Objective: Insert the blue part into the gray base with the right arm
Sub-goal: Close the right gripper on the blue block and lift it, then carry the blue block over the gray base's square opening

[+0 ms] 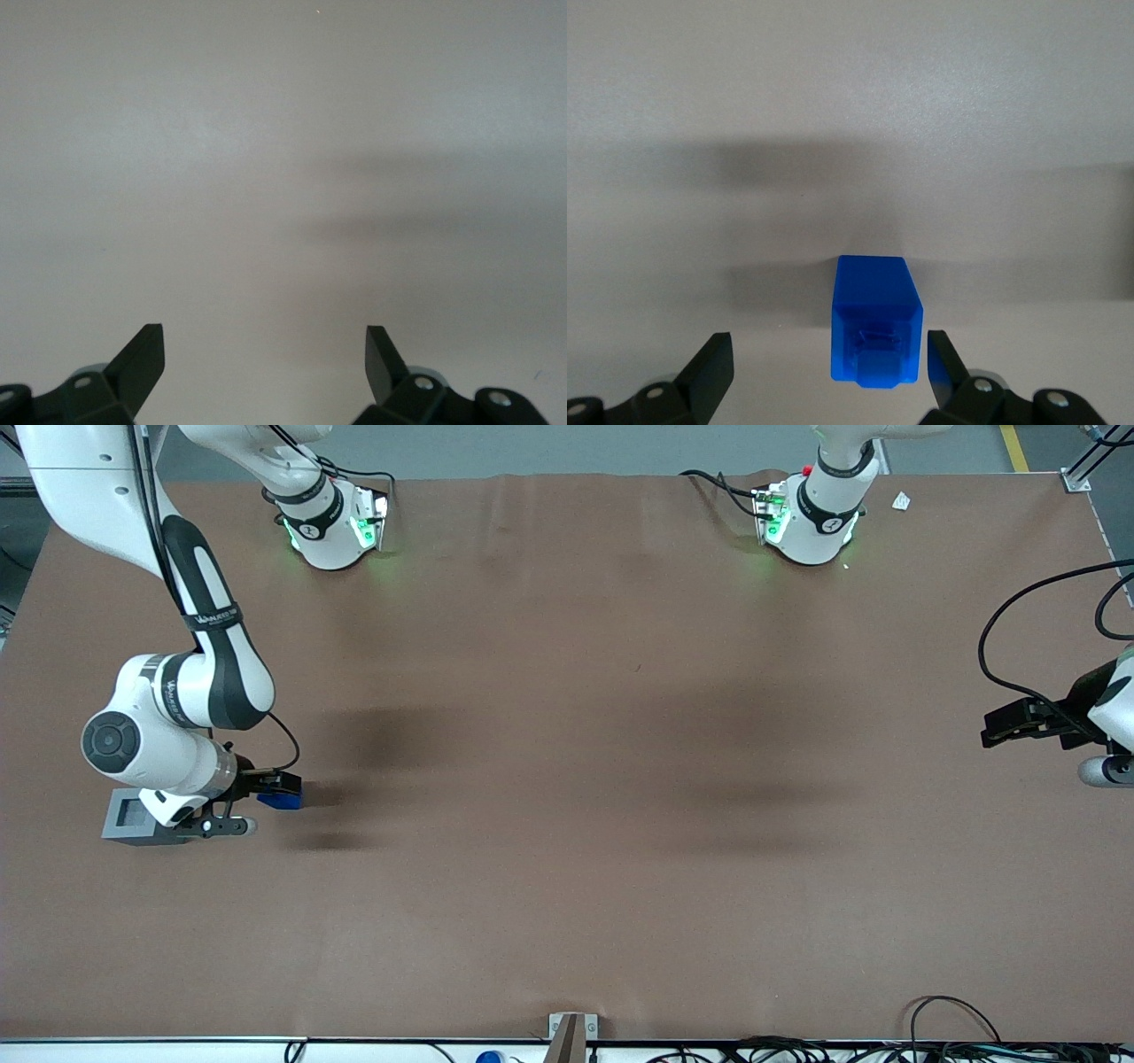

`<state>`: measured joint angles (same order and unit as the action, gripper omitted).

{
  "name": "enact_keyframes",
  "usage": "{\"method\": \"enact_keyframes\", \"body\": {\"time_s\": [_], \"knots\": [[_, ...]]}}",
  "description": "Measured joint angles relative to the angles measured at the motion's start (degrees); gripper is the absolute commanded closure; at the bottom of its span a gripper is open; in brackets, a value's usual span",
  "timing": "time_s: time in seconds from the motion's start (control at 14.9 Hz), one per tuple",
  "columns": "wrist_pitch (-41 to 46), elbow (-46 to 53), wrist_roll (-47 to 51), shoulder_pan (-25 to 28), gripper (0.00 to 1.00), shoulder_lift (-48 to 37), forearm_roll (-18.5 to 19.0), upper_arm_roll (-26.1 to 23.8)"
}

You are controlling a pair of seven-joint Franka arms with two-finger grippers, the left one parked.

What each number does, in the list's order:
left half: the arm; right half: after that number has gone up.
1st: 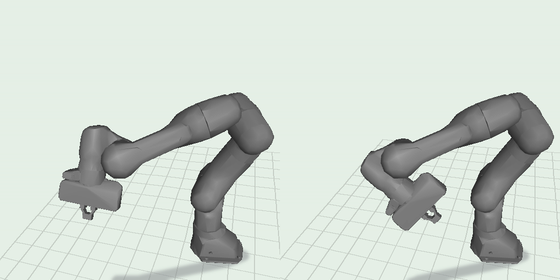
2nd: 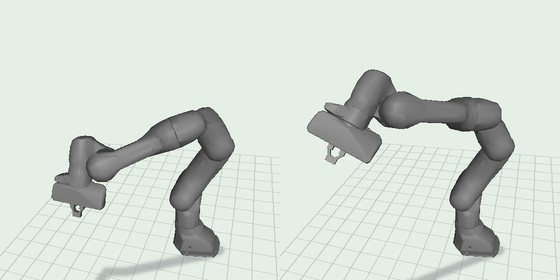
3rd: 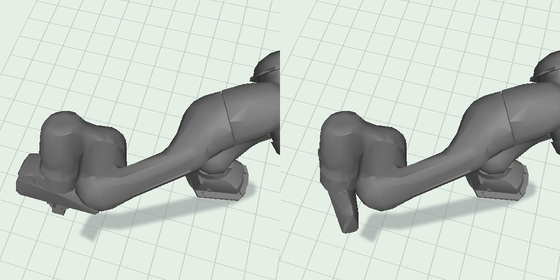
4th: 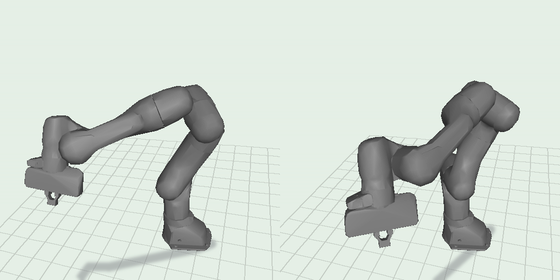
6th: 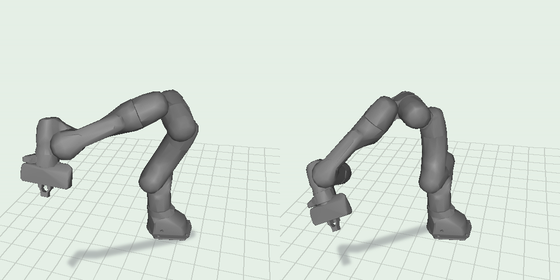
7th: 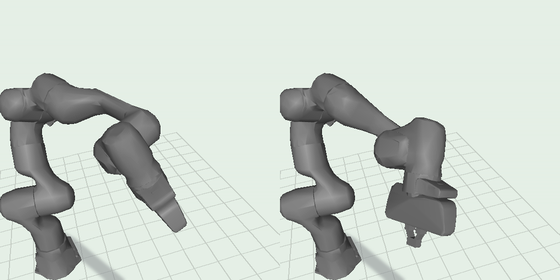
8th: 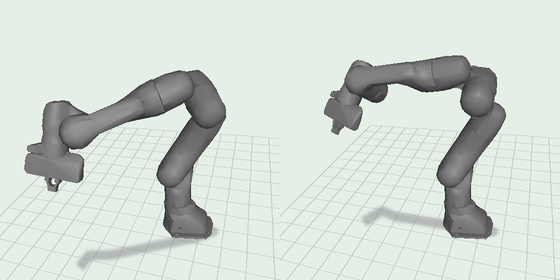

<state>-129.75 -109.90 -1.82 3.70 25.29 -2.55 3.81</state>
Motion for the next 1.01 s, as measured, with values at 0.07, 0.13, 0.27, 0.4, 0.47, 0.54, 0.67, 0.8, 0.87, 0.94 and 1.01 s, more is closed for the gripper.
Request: {"method": "enact_keyframes", "body": {"time_s": [0.07, 0.13, 0.27, 0.4, 0.47, 0.54, 0.67, 0.8, 0.87, 0.94, 1.01], "knots": [[-0.4, -0.08, 0.0, -0.01, 0.03, 0.24, 0.02, 0.08], [-0.85, -0.16, 0.0, -0.04, 0.04, 0.48, 0.08, 0.18], [-1.49, -0.31, -0.02, -0.09, 0.07, 1.0, 0.37, 0.38], [-2.45, -0.41, -0.03, -0.17, 0.08, 1.58, 0.44, 0.48], [-2.87, -0.47, -0.03, -0.39, 0.12, 1.93, 0.46, 0.55], [-3.1, -0.63, -0.07, -0.74, 0.17, 2.26, 0.49, 0.6], [-3.29, -0.99, -0.2, -1.27, 0.28, 2.64, 0.53, 0.61], [-3.3, -1.06, -0.27, -1.33, 0.42, 2.94, 0.53, 0.59], [-3.31, -1.06, -0.27, -1.32, 0.56, 3.1, 0.54, 0.57], [-3.31, -1.06, -0.28, -1.33, 0.69, 3.26, 0.54, 0.58], [-3.32, -1.06, -0.28, -1.33, 0.81, 3.4, 0.54, 0.58]]}}
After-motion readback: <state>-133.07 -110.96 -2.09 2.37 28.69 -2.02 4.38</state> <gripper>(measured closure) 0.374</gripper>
